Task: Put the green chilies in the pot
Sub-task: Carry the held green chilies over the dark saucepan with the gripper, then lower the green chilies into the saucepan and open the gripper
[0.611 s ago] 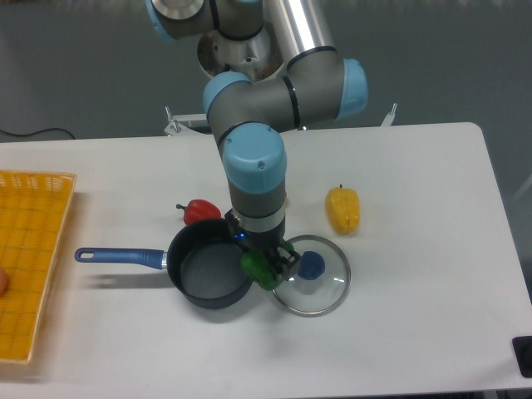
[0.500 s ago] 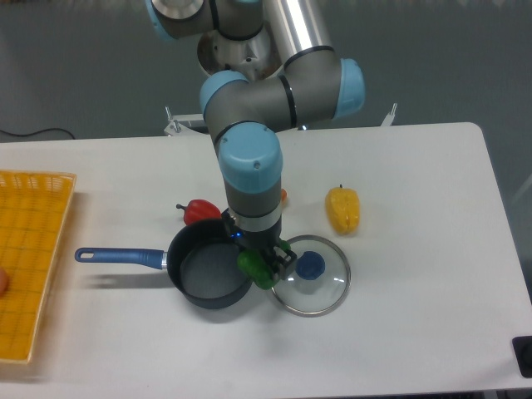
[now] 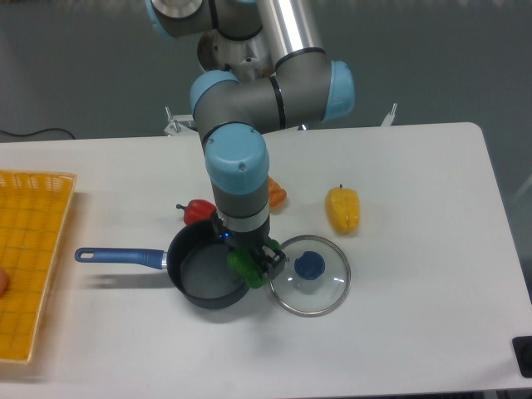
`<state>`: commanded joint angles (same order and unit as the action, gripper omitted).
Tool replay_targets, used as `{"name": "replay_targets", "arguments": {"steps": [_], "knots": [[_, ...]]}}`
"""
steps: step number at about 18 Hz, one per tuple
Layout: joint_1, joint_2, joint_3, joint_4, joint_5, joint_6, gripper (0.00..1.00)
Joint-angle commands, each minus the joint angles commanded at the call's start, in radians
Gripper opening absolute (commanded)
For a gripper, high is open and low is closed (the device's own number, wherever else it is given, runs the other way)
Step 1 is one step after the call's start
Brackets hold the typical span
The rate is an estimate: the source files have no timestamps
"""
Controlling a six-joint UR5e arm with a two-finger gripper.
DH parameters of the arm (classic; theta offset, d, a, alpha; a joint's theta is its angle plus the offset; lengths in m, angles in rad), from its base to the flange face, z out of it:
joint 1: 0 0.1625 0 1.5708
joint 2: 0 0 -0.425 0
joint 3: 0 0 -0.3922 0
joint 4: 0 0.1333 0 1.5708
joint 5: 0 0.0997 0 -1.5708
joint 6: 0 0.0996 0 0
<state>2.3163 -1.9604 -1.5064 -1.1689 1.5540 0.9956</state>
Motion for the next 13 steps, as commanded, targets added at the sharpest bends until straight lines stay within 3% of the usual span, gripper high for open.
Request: {"name": "replay_targets", "arguments": {"steps": [4, 13], "knots": [[0.002, -0.003, 0.002, 0.003, -0.044, -0.098, 0.34], [-0.040, 0.005, -0.028, 0.012, -0.040, -0.095, 0.34]]}}
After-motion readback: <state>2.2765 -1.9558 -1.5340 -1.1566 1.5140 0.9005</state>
